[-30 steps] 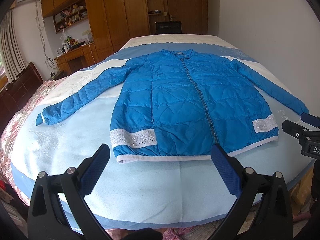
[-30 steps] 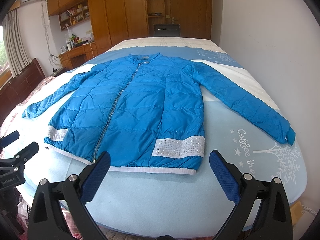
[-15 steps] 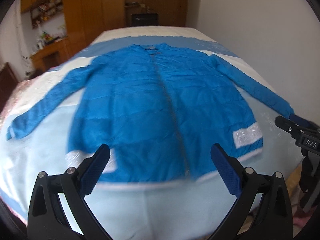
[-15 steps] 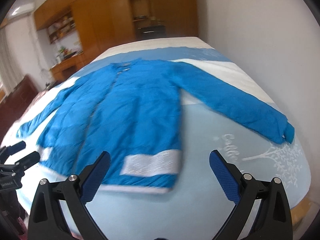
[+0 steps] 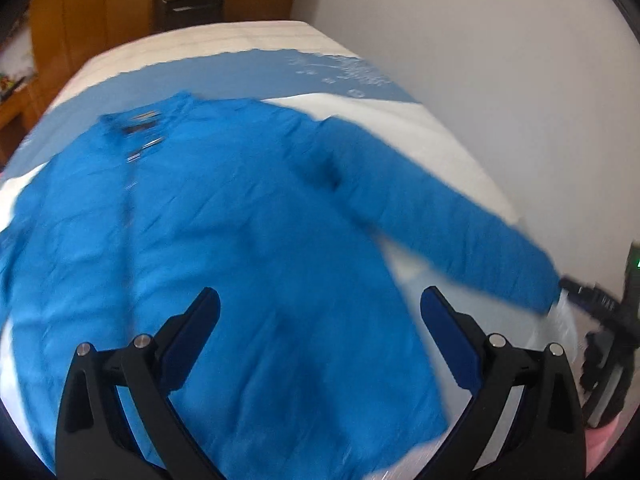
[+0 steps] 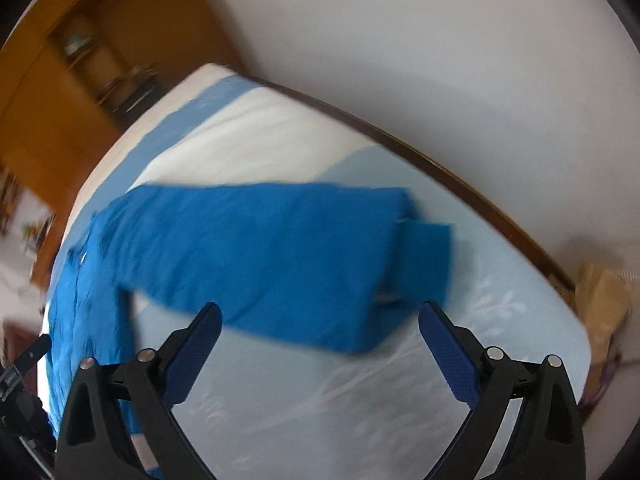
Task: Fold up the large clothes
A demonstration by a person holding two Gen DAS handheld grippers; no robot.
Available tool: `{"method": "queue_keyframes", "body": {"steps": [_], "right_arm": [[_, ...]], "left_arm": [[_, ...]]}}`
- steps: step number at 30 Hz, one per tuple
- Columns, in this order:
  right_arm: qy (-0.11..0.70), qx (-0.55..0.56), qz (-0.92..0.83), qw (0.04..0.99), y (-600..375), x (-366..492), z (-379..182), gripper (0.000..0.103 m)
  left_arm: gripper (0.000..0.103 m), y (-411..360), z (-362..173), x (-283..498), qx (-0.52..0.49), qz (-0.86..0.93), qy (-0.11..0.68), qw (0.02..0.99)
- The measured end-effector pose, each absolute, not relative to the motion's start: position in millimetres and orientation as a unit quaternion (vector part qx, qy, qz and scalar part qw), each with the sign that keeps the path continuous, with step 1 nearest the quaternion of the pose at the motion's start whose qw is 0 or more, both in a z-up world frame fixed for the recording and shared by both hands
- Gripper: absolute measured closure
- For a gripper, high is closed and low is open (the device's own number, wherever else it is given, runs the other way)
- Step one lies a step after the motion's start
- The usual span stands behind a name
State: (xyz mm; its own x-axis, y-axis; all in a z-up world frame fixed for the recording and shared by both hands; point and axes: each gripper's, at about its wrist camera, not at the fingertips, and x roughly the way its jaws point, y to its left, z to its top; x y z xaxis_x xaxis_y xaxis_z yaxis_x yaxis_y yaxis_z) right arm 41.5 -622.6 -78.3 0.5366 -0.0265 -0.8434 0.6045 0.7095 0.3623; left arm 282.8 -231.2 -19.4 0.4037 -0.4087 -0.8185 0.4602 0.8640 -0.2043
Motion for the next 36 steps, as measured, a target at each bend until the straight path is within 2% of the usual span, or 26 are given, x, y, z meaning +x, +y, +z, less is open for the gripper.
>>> {"method": "queue_keyframes", "body": {"steps": [4,6,8,12,13,14,15,17,19,23,29,36], "right_arm": [[0.460,0.380,-0.190,0.779,-652,45,-97,0.004],[0.467,0.393,-0.188,0.769,-660,50,-105,0.004],[0.473,0.415,-0.176,0.757,-664,55,-115,0.008],[0.481,0.412,-0.174,0.754,-669,68,-123,0.010],[0.483,0.402,-0.182,0.756,-667,71,-121,0.021],[0.484,0.391,-0.189,0.760,-667,73,-120,0.041],[0.482,0.393,-0.185,0.761,-667,74,-121,0.046],[0.471,0.432,-0.138,0.757,-670,77,-122,0.074],[0.449,0.446,-0.107,0.767,-670,76,-112,0.077],[0.389,0.437,-0.033,0.810,-656,90,-64,0.078],[0.370,0.342,0.049,0.862,-582,159,-1,0.078],[0.412,0.270,0.110,0.863,-482,260,0,0.078]], "left_arm": [[0.007,-264,-37,324,-0.002,-0.287,0.516,0.807],[0.021,-274,-50,339,-0.012,-0.288,0.533,0.796],[0.028,-280,-66,355,-0.020,-0.281,0.548,0.787],[0.030,-285,-86,374,-0.030,-0.277,0.553,0.785],[0.030,-287,-88,377,-0.031,-0.279,0.552,0.786],[0.030,-287,-91,380,-0.032,-0.280,0.550,0.786],[0.030,-287,-92,380,-0.035,-0.284,0.547,0.787],[0.032,-286,-94,382,-0.037,-0.285,0.545,0.788],[0.037,-283,-93,381,-0.040,-0.285,0.544,0.788],[0.051,-278,-85,386,-0.061,-0.294,0.548,0.781],[0.051,-242,-44,372,-0.041,-0.277,0.497,0.821],[0.051,-173,-40,373,-0.037,-0.219,0.491,0.842]]}}
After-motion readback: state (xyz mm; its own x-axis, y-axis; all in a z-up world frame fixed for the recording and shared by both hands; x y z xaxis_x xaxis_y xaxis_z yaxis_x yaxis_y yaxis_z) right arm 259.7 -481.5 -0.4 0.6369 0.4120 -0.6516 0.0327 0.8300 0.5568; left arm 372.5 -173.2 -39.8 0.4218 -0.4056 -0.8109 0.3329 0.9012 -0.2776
